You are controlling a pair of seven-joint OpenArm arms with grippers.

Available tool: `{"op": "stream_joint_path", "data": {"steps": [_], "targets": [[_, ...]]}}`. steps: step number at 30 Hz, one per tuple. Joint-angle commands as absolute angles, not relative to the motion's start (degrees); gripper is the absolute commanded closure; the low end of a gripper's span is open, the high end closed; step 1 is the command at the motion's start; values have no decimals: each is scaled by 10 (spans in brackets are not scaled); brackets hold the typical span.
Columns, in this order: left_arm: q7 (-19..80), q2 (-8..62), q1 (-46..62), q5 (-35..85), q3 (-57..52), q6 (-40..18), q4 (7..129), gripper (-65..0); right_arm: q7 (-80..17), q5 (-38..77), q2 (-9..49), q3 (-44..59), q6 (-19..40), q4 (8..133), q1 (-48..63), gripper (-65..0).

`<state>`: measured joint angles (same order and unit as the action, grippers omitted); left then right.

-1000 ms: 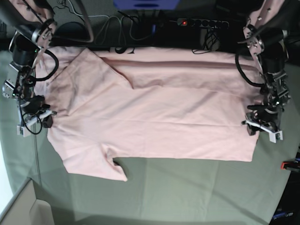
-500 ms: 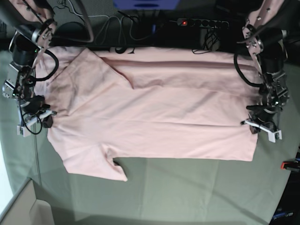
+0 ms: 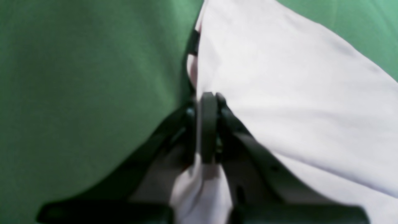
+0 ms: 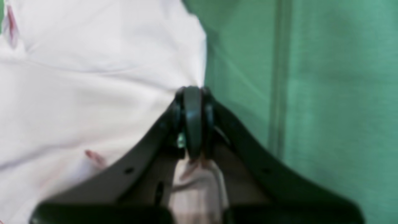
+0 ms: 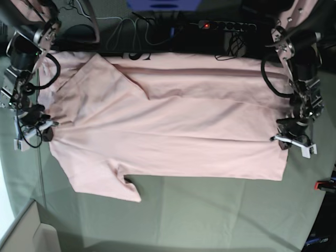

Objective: Layout the t-shirt on the table in an organized manner, then fold the t-shirt properly
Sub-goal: 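Lift the grasped edges with both grippers and fold them over the body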

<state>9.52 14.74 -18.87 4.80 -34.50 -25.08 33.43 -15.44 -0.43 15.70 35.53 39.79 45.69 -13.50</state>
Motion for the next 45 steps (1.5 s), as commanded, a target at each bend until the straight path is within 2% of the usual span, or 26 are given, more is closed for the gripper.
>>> {"op": "stream_joint_path", "data": {"steps": [1,12,20,25,29,35,45], "targets": [[87,156,-199,53,-345,-255,343,0,-140,3,169,358,400,492,-136,0],[87,154,-183,54,-398,-257,352,0,-141,3,121,357,400,652,-57,0],[88,115,-102,54,-398,-257,536,0,-141,3,100,356,400,726,-6,0],[145,95,-54,55,-400,-257,627,0,-141,3,94,355,400,754,31,0],[151,92,-3,111,-400,-257,684,0,-141,4,93,358,400,774,59,0],[152,107,36,189,-399,-257,696,0,-141,4,81,358,400,818,102,0],[153,109,42,192,-398,-257,693,-12,-142,3,76,356,400,830,103,0]]}}
